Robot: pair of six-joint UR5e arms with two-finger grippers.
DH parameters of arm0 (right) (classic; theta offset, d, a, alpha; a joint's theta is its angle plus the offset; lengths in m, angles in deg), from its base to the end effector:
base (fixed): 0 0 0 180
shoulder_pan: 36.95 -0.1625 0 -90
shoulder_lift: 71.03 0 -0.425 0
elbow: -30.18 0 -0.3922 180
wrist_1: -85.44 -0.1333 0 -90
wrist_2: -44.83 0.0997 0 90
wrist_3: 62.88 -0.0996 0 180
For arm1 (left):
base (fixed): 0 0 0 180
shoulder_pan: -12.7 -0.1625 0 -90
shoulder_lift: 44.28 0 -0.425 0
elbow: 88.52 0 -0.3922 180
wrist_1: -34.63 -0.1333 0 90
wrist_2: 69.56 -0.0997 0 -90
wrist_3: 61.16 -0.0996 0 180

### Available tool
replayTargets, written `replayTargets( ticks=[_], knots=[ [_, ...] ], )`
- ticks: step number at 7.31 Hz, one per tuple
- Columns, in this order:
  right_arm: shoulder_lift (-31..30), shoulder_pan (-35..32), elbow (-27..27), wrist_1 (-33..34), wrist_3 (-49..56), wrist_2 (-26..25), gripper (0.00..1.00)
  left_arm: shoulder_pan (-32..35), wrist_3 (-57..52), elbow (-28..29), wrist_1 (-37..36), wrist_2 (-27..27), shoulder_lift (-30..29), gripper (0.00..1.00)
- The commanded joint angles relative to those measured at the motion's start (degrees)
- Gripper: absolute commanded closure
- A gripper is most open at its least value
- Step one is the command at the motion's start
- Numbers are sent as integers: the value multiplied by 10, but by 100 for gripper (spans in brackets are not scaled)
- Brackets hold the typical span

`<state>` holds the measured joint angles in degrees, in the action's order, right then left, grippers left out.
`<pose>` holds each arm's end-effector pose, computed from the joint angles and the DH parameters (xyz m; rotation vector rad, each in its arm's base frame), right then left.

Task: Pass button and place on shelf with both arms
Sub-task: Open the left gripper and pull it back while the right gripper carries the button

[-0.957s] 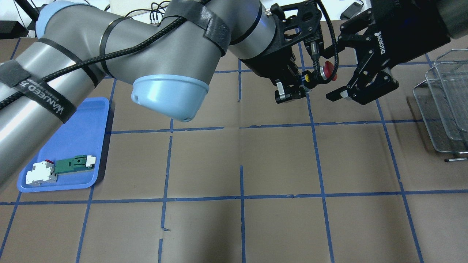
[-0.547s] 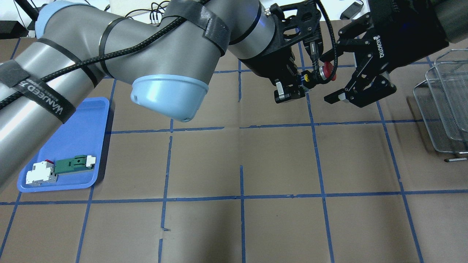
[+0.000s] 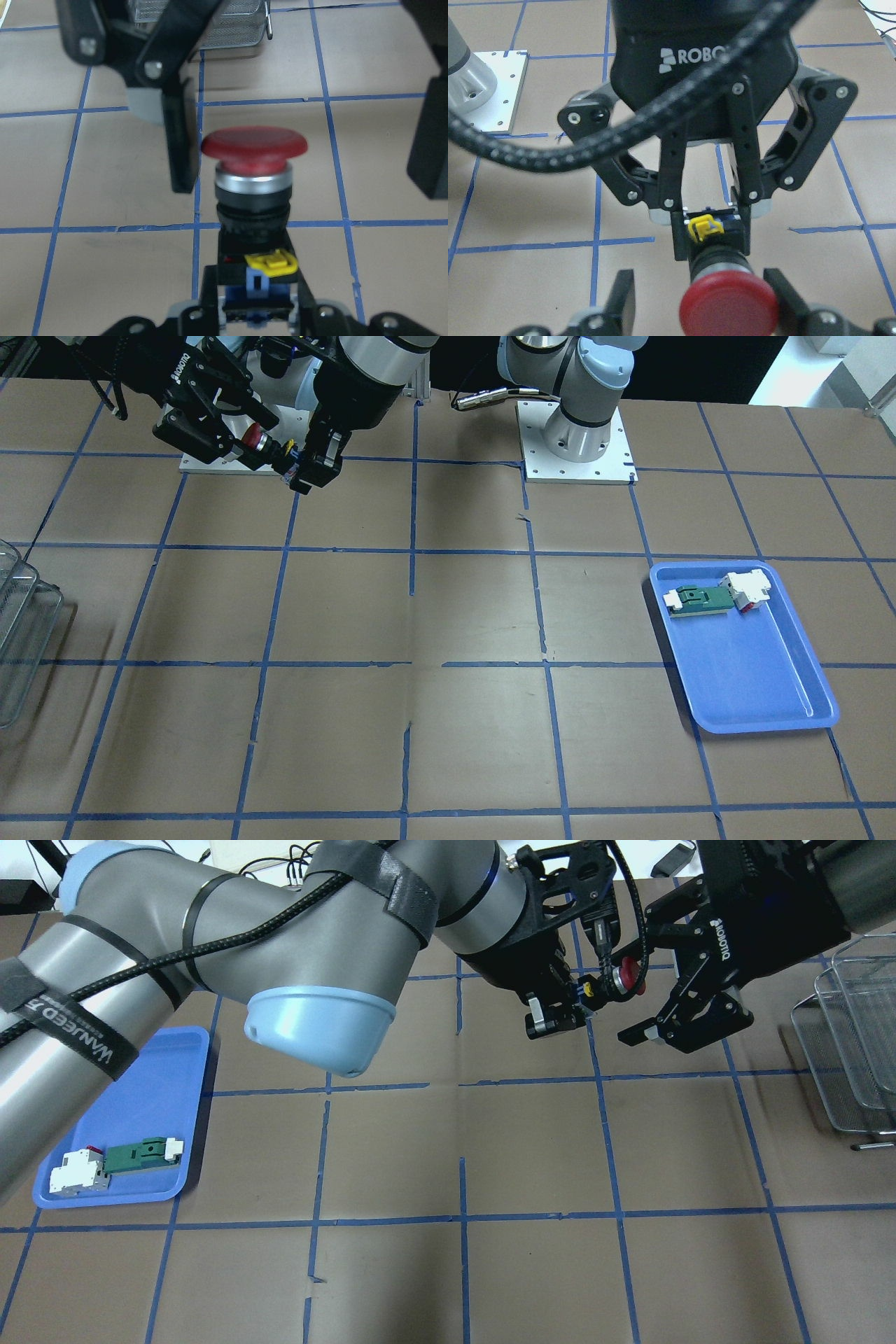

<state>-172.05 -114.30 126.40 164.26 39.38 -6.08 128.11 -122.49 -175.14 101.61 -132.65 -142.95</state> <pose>0.1037 -0.4333 0.5246 -1.7936 1.8788 -0.6993 -0.4085 -0.4443 0.4922 -1.9463 -1.9122 0.6057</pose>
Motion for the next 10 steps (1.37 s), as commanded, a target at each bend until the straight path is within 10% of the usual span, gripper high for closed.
replayTargets(
  ticks=[1,4,5,10],
  knots=[
    [-1,0,-2,7,3,0,56,0,2,-28,-23,-1,12,100],
    [-2,0,-2,22,4,-1,100,-1,3,-30,-26,-1,17,95],
    [-2,0,-5,23,4,-1,100,-1,5,-29,-24,0,18,2],
    [6,3,-6,53,2,-16,100,-14,142,-19,2,-45,41,0]
  ],
)
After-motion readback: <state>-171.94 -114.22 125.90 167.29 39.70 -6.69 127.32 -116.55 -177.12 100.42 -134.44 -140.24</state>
